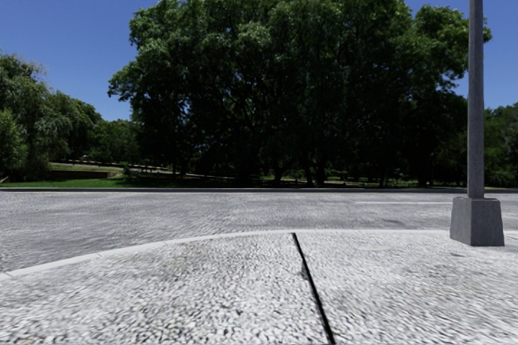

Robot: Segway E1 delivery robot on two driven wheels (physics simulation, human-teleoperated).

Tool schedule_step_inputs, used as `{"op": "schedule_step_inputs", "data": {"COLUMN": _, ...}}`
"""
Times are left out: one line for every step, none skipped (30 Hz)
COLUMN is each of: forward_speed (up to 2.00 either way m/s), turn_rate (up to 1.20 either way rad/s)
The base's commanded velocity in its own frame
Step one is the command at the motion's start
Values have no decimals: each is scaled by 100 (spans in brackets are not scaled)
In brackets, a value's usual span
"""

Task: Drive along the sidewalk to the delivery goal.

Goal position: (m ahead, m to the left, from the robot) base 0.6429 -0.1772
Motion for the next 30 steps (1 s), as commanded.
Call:
{"op": "schedule_step_inputs", "data": {"forward_speed": 55, "turn_rate": 64}}
{"op": "schedule_step_inputs", "data": {"forward_speed": 55, "turn_rate": 64}}
{"op": "schedule_step_inputs", "data": {"forward_speed": 50, "turn_rate": 64}}
{"op": "schedule_step_inputs", "data": {"forward_speed": 41, "turn_rate": 64}}
{"op": "schedule_step_inputs", "data": {"forward_speed": 26, "turn_rate": 64}}
{"op": "schedule_step_inputs", "data": {"forward_speed": 26, "turn_rate": 64}}
{"op": "schedule_step_inputs", "data": {"forward_speed": 0, "turn_rate": 64}}
{"op": "schedule_step_inputs", "data": {"forward_speed": 0, "turn_rate": 0}}
{"op": "schedule_step_inputs", "data": {"forward_speed": 0, "turn_rate": 0}}
{"op": "schedule_step_inputs", "data": {"forward_speed": 0, "turn_rate": 0}}
{"op": "schedule_step_inputs", "data": {"forward_speed": 0, "turn_rate": 0}}
{"op": "schedule_step_inputs", "data": {"forward_speed": 0, "turn_rate": 0}}
{"op": "schedule_step_inputs", "data": {"forward_speed": 0, "turn_rate": 0}}
{"op": "schedule_step_inputs", "data": {"forward_speed": 0, "turn_rate": 0}}
{"op": "schedule_step_inputs", "data": {"forward_speed": 0, "turn_rate": 0}}
{"op": "schedule_step_inputs", "data": {"forward_speed": 0, "turn_rate": 0}}
{"op": "schedule_step_inputs", "data": {"forward_speed": 0, "turn_rate": 0}}
{"op": "schedule_step_inputs", "data": {"forward_speed": 0, "turn_rate": 0}}
{"op": "schedule_step_inputs", "data": {"forward_speed": 0, "turn_rate": 0}}
{"op": "schedule_step_inputs", "data": {"forward_speed": 0, "turn_rate": 0}}
{"op": "schedule_step_inputs", "data": {"forward_speed": 0, "turn_rate": 0}}
{"op": "schedule_step_inputs", "data": {"forward_speed": 0, "turn_rate": 0}}
{"op": "schedule_step_inputs", "data": {"forward_speed": 0, "turn_rate": 0}}
{"op": "schedule_step_inputs", "data": {"forward_speed": 0, "turn_rate": 0}}
{"op": "schedule_step_inputs", "data": {"forward_speed": 0, "turn_rate": 0}}
{"op": "schedule_step_inputs", "data": {"forward_speed": 0, "turn_rate": 0}}
{"op": "schedule_step_inputs", "data": {"forward_speed": 0, "turn_rate": 0}}
{"op": "schedule_step_inputs", "data": {"forward_speed": 0, "turn_rate": 0}}
{"op": "schedule_step_inputs", "data": {"forward_speed": 0, "turn_rate": 0}}
{"op": "schedule_step_inputs", "data": {"forward_speed": 0, "turn_rate": 0}}
